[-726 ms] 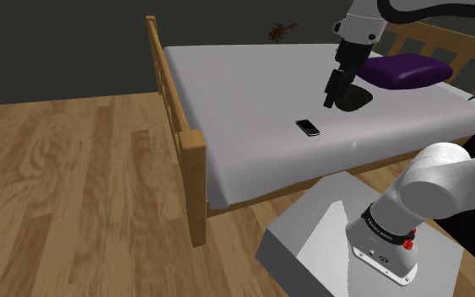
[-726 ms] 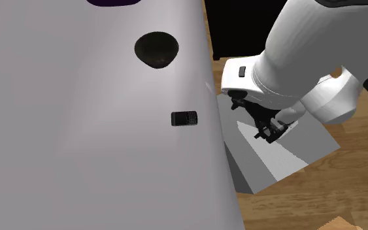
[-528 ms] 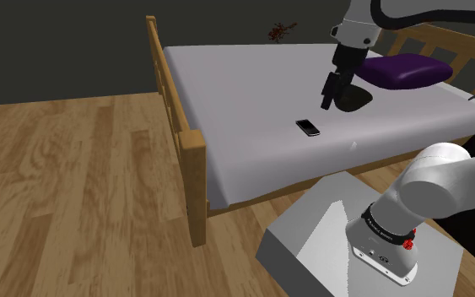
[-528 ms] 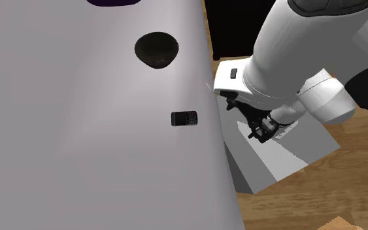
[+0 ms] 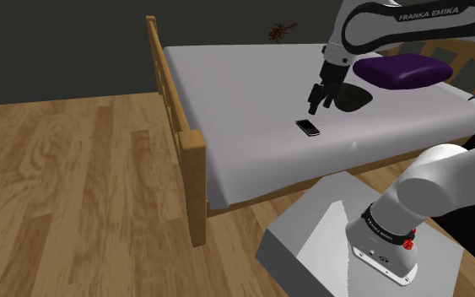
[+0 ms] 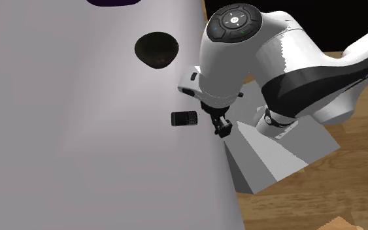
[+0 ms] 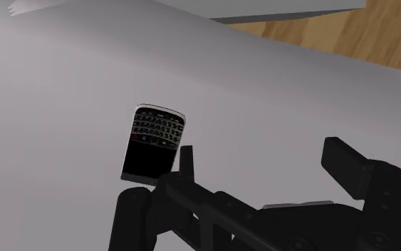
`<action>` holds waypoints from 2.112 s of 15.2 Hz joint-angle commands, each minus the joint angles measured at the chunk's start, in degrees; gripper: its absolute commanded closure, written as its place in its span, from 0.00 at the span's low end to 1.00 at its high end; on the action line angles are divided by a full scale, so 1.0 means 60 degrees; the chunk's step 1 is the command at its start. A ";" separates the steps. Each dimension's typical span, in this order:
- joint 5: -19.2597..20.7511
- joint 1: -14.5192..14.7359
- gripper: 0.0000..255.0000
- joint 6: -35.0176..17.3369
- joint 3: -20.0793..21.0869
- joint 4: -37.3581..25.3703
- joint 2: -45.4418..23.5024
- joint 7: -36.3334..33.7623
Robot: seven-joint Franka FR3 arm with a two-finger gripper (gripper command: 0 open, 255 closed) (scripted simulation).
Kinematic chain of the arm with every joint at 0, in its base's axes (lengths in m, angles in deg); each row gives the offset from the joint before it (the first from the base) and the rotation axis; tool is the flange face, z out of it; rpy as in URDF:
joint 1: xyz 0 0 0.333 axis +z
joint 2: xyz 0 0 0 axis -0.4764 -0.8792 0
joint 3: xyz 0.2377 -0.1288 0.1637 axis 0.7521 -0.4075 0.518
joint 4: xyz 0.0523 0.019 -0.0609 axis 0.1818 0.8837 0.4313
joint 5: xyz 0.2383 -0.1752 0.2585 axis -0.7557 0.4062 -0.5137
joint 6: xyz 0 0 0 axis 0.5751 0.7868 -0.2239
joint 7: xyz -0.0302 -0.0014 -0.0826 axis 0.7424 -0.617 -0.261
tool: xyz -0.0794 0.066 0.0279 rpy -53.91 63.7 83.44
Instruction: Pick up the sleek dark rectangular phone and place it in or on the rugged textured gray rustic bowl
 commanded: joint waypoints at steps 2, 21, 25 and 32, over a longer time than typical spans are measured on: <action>0.0073 -0.0249 0.00 -0.0939 -0.0317 0.0078 -0.0795 0.0050; -0.0318 -0.0704 0.00 -0.4347 -0.1227 0.0184 -0.4000 0.0460; -0.0318 -0.0704 0.00 -0.4347 -0.1227 0.0184 -0.4000 0.0460; -0.0319 -0.0702 1.00 -0.4353 -0.1226 0.0187 -0.4003 0.0458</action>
